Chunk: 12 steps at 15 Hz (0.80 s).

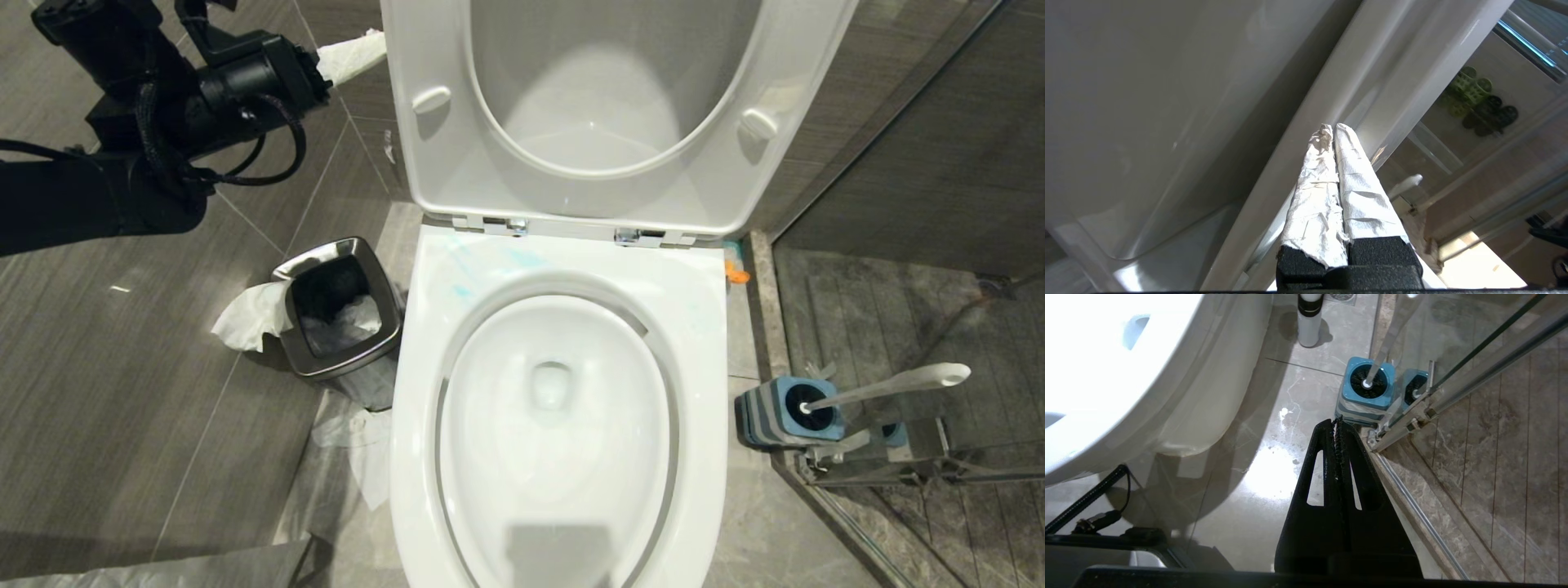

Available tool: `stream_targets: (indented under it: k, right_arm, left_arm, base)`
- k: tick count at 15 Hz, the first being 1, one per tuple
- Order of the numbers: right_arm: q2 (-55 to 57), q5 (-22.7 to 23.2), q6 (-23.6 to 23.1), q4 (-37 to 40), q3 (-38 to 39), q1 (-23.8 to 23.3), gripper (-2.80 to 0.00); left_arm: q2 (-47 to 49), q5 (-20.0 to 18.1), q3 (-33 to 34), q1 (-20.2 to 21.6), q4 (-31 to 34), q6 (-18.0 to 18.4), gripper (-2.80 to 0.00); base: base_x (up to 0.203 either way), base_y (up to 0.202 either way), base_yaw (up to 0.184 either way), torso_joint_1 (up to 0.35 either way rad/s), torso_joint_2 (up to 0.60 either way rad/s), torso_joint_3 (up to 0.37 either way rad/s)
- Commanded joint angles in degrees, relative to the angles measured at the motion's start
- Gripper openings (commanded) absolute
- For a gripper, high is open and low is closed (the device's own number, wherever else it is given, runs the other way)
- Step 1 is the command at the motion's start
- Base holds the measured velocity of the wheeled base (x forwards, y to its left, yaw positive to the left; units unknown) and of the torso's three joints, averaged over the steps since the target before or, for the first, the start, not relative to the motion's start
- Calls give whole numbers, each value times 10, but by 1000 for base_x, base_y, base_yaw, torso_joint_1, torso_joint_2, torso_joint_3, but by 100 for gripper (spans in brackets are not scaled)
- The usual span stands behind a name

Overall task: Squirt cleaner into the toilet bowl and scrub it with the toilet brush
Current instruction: Close the toilet lid

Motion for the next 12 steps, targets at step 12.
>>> stream_targets:
  k: [12]
  right_arm:
    - [0, 0, 0, 0, 0, 0, -280]
  left_arm:
    - [-92, -139, 120, 69, -4, -41, -280]
  base:
    - [0, 0, 0, 0, 0, 0]
